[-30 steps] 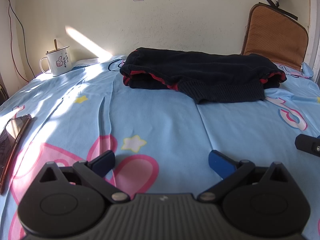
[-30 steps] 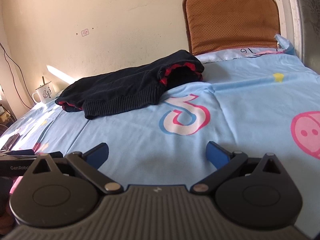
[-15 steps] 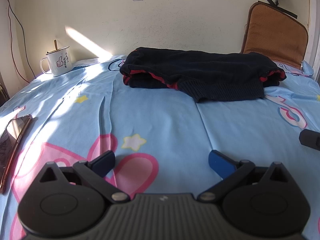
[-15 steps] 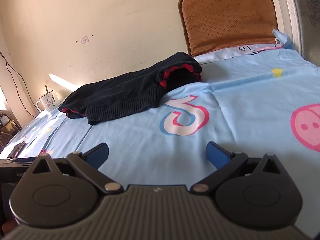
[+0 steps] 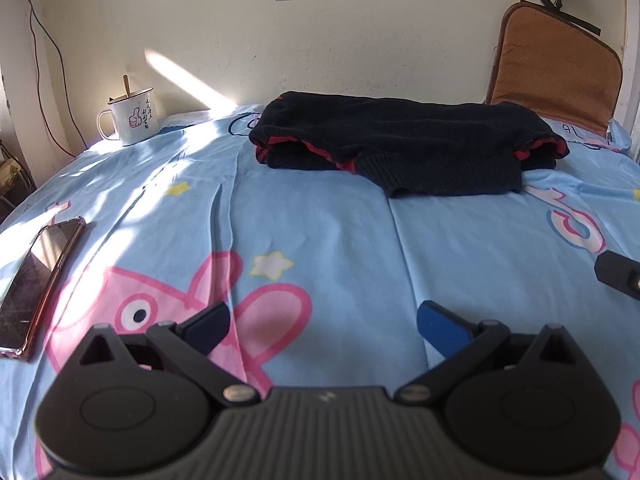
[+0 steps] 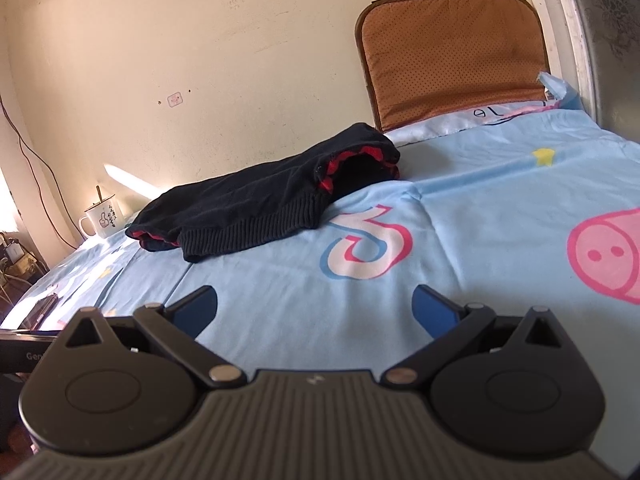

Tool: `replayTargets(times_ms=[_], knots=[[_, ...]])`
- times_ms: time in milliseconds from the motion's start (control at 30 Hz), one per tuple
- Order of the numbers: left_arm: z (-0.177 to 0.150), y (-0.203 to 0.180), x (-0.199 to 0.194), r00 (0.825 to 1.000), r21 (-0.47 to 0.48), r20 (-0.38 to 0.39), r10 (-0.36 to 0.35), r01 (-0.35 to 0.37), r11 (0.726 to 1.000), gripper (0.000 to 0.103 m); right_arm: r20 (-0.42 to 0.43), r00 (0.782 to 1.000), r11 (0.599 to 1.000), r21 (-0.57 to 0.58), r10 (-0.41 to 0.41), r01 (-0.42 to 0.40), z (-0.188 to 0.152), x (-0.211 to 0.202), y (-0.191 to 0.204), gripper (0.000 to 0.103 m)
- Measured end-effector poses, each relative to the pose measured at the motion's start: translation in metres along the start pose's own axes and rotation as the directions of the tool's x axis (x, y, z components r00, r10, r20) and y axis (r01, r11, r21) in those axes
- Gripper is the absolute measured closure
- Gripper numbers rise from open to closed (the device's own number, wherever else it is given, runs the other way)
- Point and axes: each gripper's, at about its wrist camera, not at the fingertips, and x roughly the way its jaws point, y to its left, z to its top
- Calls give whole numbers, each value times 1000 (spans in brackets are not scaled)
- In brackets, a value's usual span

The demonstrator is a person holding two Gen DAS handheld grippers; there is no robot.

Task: Fold small clothes

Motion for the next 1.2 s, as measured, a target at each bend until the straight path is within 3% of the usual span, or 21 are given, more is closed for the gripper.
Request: replayTargets(times_ms=[1200], knots=[[-7, 10, -20, 995, 40, 52, 84, -86, 995, 1, 2, 999, 997, 57, 52, -52, 0, -22, 5, 0]])
